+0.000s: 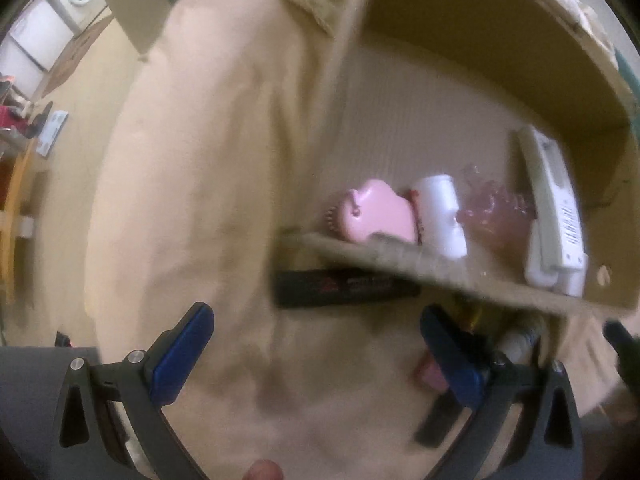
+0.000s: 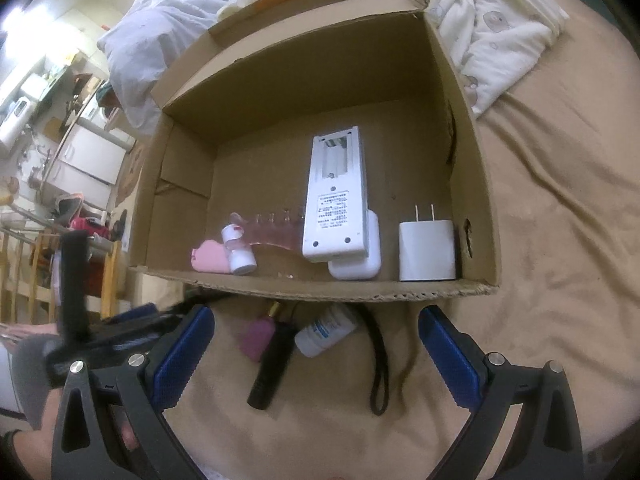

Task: Organize rigid objects
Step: 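Grasp the black red-printed tube with the left gripper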

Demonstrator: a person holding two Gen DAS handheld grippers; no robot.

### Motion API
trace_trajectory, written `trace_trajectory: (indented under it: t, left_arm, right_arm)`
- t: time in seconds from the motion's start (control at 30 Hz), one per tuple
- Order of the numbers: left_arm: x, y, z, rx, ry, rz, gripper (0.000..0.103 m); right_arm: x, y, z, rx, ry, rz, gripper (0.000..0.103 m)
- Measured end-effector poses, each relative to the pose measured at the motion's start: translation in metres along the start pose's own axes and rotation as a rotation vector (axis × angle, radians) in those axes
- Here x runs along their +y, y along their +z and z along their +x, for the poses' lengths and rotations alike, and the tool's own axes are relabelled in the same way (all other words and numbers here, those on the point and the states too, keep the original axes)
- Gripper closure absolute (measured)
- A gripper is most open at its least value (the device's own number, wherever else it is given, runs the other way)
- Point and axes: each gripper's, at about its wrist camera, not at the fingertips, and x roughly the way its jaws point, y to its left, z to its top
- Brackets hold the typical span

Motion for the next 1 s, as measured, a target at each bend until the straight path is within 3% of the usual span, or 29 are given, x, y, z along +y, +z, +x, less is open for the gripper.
trace_trajectory:
  t: [0.3,0.43,0.5,0.53,0.57,0.83,1.0]
  left_arm:
    - [-0.019,0.012,0.029,0.002,0.08,0.042,0.0]
    - [-0.019,0.011,0.027,-0.003,0.068,0.042,0.001]
    - [-0.016,0.01,0.026,-0.009,0.055,0.042,0.01]
    - [-0.017,0.009,0.023,-0.019,0.052,0.048,0.022]
    - [-0.018,0.008,0.02,-0.024,0.053,0.058,0.023]
    - [-0.018,0.007,0.01,0.009,0.025,0.104,0.023]
    - [-0.02,-0.012,-0.034,-0.012,-0.018,0.199,0.023]
  right_arm:
    - [-0.01,0.002,0.001,0.016,0.0,0.03,0.0]
    - [-0.01,0.004,0.002,0.02,-0.005,0.034,0.0]
    - [-0.01,0.005,0.003,0.022,-0.007,0.033,0.0]
    - [-0.01,0.005,0.004,0.022,-0.008,0.032,0.0]
    - [-0.01,0.006,0.005,0.023,-0.009,0.031,0.0]
    - [-0.012,0.004,0.009,0.039,-0.02,0.033,0.0]
    - [-0.01,-0.002,0.01,0.07,0.063,0.043,0.0]
